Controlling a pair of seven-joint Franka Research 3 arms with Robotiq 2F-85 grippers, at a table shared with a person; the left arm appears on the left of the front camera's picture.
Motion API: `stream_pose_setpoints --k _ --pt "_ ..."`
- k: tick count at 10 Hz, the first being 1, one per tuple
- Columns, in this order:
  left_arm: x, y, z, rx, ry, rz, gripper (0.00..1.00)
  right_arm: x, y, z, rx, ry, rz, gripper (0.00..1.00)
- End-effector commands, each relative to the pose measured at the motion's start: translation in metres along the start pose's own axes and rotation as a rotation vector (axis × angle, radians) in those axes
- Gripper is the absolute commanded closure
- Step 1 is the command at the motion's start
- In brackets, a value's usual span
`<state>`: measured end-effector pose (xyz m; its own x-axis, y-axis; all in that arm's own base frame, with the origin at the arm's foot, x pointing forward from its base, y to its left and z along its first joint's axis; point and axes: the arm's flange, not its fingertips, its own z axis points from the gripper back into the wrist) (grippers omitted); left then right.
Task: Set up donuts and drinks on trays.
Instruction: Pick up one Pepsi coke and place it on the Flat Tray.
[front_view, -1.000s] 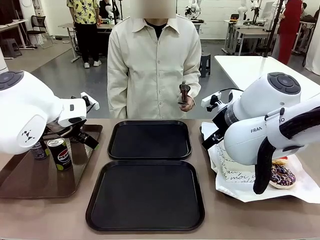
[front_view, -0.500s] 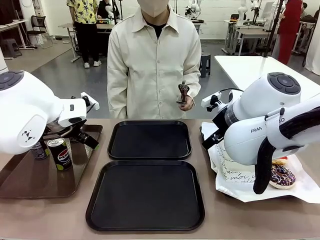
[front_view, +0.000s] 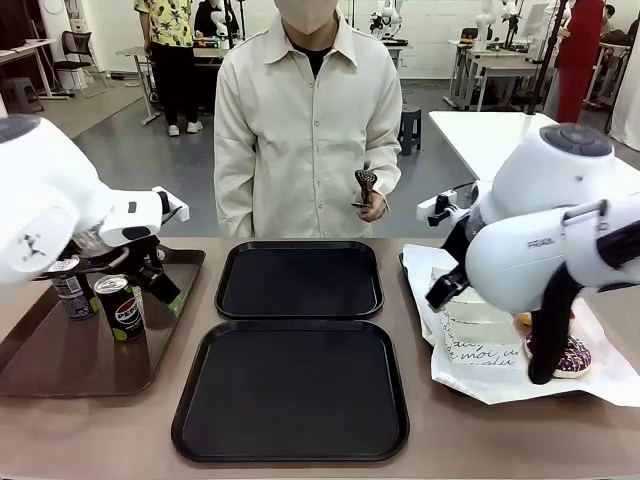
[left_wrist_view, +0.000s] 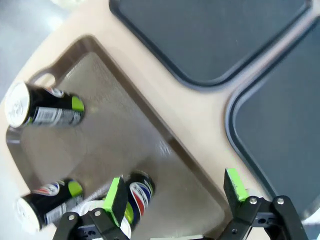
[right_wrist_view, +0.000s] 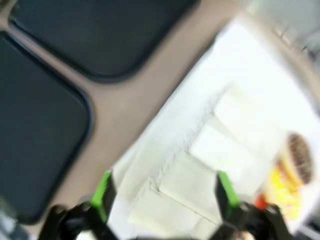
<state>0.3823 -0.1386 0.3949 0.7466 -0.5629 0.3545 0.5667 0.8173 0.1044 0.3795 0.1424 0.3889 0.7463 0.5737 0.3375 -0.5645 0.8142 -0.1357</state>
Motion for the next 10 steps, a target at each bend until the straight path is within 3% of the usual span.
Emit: stream_pose_setpoints --k 1,4,5,7,8,9,10 --pt "-0.034 -0.011 0.047 -0.014 0.096 -0.071 0.00 -0.054 0.021 0.052 -0.076 0.183 0.027 0.00" --pt "-0.071 -0.020 0.070 -0.050 0.176 -0.119 0.00 -0.110 0.041 0.092 -0.116 0.346 0.102 0.00" --pt "-0.076 -0.025 0.079 -0.055 0.136 -0.120 0.00 -0.114 0.042 0.098 -0.072 0.334 0.101 0.00" --pt "-0.079 -0.039 0.085 0.002 0.110 -0.135 0.00 -0.106 0.031 0.085 -0.054 0.285 0.109 0.00" --pt "-0.074 -0.036 0.080 0.071 0.118 -0.130 0.00 -0.069 0.034 0.119 -0.091 0.349 0.083 0.00" --pt "-0.035 -0.019 0.102 -0.035 0.130 -0.125 0.00 -0.069 0.034 0.119 -0.091 0.349 0.083 0.00" --pt "-0.035 -0.019 0.102 -0.035 0.130 -0.125 0.00 -0.069 0.034 0.119 -0.091 0.349 0.083 0.00"
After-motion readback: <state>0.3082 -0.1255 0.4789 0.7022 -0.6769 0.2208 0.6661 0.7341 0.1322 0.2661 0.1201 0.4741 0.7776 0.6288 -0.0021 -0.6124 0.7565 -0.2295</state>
